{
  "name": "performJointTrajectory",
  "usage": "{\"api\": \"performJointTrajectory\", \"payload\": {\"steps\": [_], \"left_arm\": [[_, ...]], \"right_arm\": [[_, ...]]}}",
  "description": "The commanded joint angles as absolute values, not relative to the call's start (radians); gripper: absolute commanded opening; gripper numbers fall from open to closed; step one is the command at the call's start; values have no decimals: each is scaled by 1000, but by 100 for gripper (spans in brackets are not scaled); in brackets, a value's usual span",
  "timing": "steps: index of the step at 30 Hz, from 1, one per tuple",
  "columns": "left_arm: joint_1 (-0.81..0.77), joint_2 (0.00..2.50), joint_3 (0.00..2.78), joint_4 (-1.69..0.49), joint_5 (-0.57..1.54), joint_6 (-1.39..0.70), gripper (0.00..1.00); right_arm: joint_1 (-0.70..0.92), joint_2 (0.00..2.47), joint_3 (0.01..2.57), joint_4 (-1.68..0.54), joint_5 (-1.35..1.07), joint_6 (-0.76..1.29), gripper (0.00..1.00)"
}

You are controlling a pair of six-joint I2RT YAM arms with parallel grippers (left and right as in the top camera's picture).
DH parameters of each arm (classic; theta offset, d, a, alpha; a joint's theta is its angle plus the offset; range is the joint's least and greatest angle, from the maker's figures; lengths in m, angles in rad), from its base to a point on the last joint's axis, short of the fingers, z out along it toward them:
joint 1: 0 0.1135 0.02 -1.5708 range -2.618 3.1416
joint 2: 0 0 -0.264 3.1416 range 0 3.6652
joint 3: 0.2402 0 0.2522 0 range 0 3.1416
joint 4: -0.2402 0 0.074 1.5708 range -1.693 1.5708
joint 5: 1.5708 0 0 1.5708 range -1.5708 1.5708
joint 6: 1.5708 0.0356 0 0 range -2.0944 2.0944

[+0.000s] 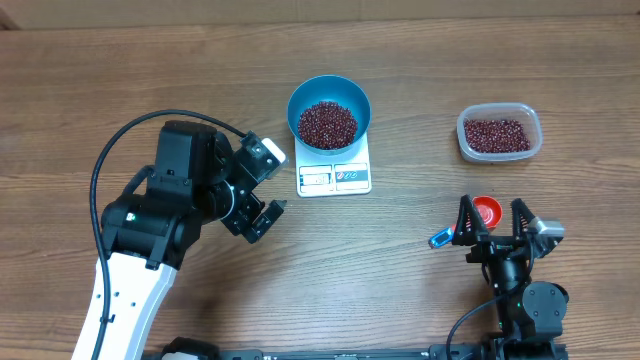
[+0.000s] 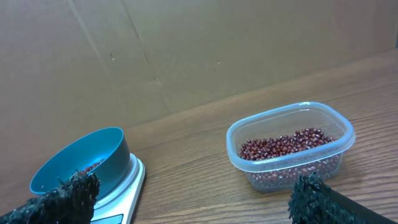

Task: Scoop item into bowl and weigh 150g on scale

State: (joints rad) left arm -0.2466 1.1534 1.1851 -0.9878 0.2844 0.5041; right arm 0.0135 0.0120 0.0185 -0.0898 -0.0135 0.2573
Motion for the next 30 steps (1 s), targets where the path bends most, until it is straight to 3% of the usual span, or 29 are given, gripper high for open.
{"api": "performJointTrajectory", "payload": {"steps": [1, 19, 30], "left_arm": [[-242, 1157, 1207, -988, 284, 493, 100], [-236, 1111, 1207, -991, 281, 493, 100], [-171, 760, 1067, -985, 306, 492, 100]], "right_arm": [[10, 3, 8, -84, -4, 250, 100], [10, 3, 8, -84, -4, 250, 100], [10, 3, 8, -84, -4, 250, 100]]}}
